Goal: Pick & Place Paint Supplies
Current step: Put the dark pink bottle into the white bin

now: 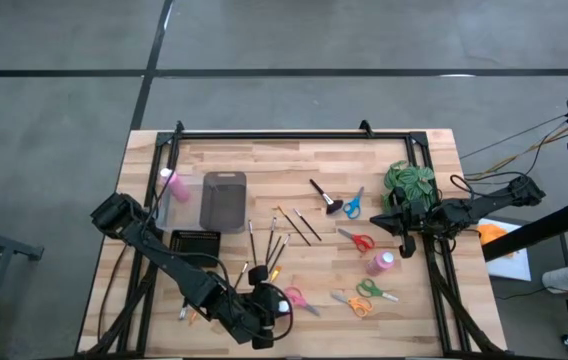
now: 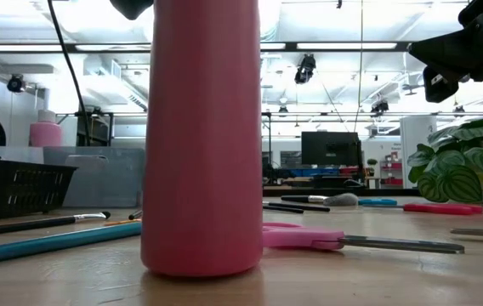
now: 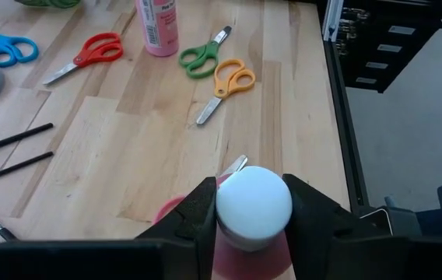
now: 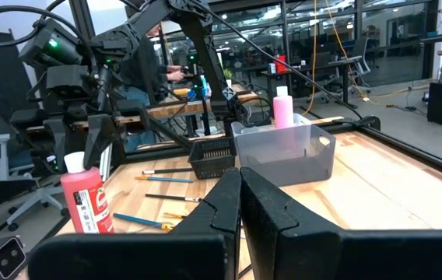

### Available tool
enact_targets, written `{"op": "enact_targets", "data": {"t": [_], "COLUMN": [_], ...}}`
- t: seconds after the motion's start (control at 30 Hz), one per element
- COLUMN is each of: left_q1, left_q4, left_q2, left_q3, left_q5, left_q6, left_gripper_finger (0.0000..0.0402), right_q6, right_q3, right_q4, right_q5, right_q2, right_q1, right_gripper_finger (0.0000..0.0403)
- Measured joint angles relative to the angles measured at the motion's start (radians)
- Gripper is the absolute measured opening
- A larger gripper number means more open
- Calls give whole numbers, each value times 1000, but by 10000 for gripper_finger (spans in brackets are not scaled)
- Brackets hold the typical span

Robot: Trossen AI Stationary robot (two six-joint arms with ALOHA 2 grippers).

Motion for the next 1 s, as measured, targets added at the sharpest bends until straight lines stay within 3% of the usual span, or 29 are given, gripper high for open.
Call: {"op": "enact_targets", "data": {"t": [0.6, 1.0], "left_q1": [2, 2], "left_q4": [-187, -580], "left_q2": [-70, -270], "left_q3": [78, 79], "left_q5": [-64, -180], "left_q6": [-40, -404], "left_gripper_finger": [107, 107], "right_q6": [0, 0], "right_q3": [0, 0], "right_q4": [0, 0], "right_q5": [0, 0], "right_q2": [0, 0], "right_q1": [0, 0], "right_gripper_finger": [9, 9]}}
